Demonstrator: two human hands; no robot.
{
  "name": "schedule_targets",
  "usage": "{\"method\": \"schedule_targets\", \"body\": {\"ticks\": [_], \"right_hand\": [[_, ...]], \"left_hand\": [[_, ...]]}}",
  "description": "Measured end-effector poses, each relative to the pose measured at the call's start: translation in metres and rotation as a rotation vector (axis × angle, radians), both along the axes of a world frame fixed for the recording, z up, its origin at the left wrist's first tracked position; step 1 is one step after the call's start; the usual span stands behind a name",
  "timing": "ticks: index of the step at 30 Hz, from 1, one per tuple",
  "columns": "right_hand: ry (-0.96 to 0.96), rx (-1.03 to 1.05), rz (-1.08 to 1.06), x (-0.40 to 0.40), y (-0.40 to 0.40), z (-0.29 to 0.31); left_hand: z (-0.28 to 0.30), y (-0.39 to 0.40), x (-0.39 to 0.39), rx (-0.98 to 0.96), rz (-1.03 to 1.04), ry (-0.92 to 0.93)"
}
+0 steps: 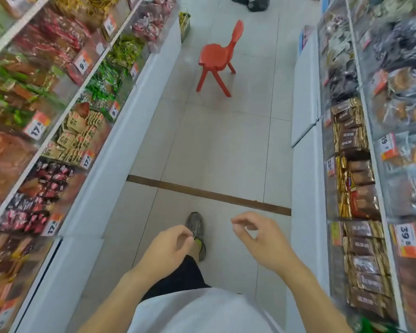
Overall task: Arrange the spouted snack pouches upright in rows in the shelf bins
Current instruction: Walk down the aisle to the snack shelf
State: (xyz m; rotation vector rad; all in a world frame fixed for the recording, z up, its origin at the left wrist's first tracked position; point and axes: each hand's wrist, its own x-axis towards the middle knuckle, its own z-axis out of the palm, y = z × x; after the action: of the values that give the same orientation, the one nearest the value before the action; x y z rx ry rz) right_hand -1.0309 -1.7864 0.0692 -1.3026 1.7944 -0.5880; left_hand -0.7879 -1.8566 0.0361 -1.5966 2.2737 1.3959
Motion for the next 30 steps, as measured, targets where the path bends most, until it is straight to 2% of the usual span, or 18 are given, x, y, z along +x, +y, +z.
{"method": "schedule_targets", "body": {"ticks": [8,15,19,23,25,30], "right_hand": [[-0.049,0.043,-0.084,-0.068,-0.225,0.004],[-0.069,0.103,-0.119,-0.154,-0.394,-0.015],[-0.067,0.102,-0.101,-0.220,-0.510,-0.032],[-0.036,0.112,-0.020,-0.277,-0.637,-0.025],[-0.015,0.101,0.012,-0.293,-0.680,-0.016],[-0.025,0.064,0.116,-0.323,-0.843,-0.012]], "left_hand": [[0.018,-0.257,-0.075,-0.030,-0.071,-0.013],[0.022,-0.468,-0.175,-0.080,-0.125,-0.011],[0.011,-0.580,-0.233,-0.104,-0.078,-0.020],[0.015,-0.669,-0.267,-0.070,0.009,-0.061],[0.016,-0.692,-0.275,-0.055,0.028,-0.076],[0.002,-0.806,-0.294,-0.009,0.127,-0.052]]}}
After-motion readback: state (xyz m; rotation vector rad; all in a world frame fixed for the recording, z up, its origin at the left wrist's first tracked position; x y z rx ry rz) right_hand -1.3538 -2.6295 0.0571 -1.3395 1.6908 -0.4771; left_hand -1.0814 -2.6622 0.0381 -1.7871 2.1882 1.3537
